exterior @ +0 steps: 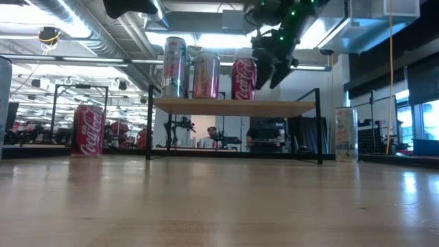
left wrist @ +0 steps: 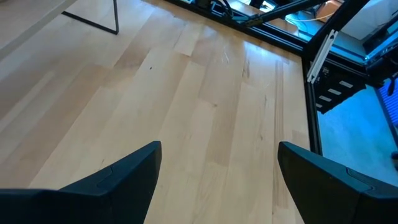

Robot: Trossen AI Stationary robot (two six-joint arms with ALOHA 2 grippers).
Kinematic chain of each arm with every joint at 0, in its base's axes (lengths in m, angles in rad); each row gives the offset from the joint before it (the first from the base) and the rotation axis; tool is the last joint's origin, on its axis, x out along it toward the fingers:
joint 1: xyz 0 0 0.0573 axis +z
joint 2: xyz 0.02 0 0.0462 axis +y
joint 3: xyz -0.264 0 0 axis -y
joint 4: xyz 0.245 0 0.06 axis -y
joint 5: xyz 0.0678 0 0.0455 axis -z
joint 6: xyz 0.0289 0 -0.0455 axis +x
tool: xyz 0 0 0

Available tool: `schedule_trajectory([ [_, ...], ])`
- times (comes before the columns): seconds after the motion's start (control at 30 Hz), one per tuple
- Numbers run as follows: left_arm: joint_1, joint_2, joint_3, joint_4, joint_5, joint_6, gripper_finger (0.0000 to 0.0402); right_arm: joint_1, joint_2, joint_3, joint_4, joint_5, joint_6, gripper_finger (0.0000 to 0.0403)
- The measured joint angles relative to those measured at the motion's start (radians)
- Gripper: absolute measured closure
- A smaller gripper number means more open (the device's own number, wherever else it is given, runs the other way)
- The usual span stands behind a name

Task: Place canned beverage on shelf
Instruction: Put the bottom red soda can on the shelf, then put the red soda can aligned with the other red soda can on the shelf

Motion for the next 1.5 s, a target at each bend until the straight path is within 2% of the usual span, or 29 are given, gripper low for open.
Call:
schedule_trajectory([
  [0.27, 0.0, 0.0, 0.0, 0.002, 0.0, -0.004, 0.0083, -0.009, 0.02, 0.002, 0.138, -0.027, -0.028, 0.0013],
  [0.4, 0.0, 0.0, 0.0, 0.02, -0.001, -0.008, 0.0083, -0.015, 0.01, 0.018, 0.077, -0.031, -0.003, 0.0013],
  [0.57, 0.0, -0.004, 0.003, 0.015, 0.031, -0.053, 0.0083, 0.057, -0.087, 0.093, -0.035, -0.164, 0.083, 0.0013],
  [0.7, 0.02, -0.039, 0.097, -0.163, 0.0, -0.103, 0.0083, 0.198, -0.182, 0.092, -0.08, -0.198, 0.109, 0.0013],
  [0.83, 0.068, -0.045, 0.224, -0.456, -0.096, -0.162, 0.0083, 0.35, -0.255, 0.062, -0.098, -0.181, 0.113, 0.0013],
  [0.97, 0.176, -0.04, 0.3, -0.689, -0.135, -0.195, 0.0083, 0.453, -0.309, -0.052, -0.097, -0.161, 0.16, 0.0013],
  [1.07, 0.284, -0.037, 0.299, -0.827, -0.124, -0.23, 0.0083, 0.49, -0.362, -0.183, -0.075, -0.112, 0.21, 0.0013],
  [1.17, 0.409, -0.038, 0.282, -0.935, -0.116, -0.248, 0.0083, 0.507, -0.414, -0.317, -0.034, -0.11, 0.256, 0.0013],
  [1.33, 0.637, -0.037, 0.211, -0.952, -0.048, -0.194, 0.0083, 0.511, -0.461, -0.467, 0.036, -0.18, 0.263, 0.0013],
  [1.5, 0.825, -0.018, 0.126, -0.869, 0.043, -0.08, 0.0083, 0.509, -0.467, -0.518, 0.059, -0.198, 0.212, 0.0013],
])
